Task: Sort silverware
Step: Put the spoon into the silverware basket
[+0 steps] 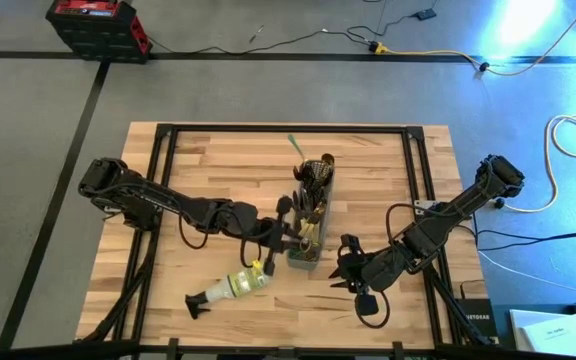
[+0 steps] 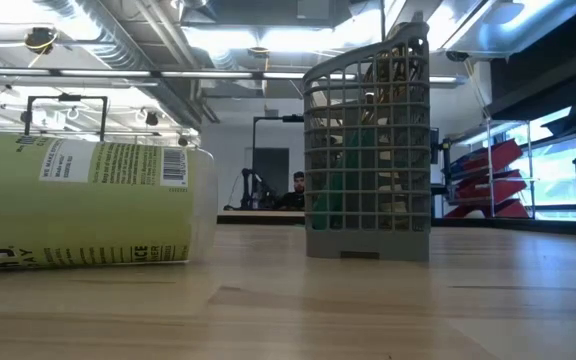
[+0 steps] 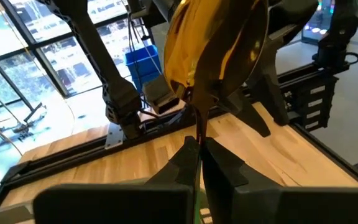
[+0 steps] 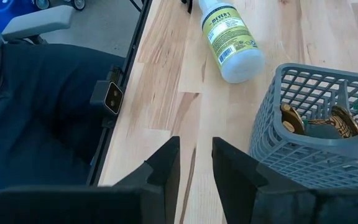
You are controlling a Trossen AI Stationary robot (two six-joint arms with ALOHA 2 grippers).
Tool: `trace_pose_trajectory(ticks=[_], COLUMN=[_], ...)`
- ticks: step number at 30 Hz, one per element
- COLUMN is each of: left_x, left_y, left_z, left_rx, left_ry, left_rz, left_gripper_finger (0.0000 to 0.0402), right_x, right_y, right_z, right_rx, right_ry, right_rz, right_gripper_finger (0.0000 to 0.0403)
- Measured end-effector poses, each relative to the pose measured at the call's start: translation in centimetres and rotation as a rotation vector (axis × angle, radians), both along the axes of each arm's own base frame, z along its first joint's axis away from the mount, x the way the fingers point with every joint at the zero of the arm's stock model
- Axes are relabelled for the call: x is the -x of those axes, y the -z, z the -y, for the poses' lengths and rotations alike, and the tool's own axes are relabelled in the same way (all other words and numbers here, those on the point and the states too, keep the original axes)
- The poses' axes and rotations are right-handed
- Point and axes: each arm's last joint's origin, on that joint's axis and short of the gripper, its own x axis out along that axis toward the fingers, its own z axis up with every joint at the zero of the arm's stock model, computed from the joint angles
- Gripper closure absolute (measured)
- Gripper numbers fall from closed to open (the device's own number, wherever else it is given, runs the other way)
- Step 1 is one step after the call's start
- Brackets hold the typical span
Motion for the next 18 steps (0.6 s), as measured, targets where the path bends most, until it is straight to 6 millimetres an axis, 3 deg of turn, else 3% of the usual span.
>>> trace_pose_trajectory(ticks=[18], left_x=[0.3], left_y=[1.2], left_z=[0.0], left_rx=[0.042], left_ry=[0.027], left_rz=[-0.084], left_gripper_finger=[0.0401], right_x=[-0.1], right_y=[-0.1], right_z=[0.0], right_rx=[0.007], right_ry=[0.015], right_rz=[0.015], right_gripper_finger=[0.0327])
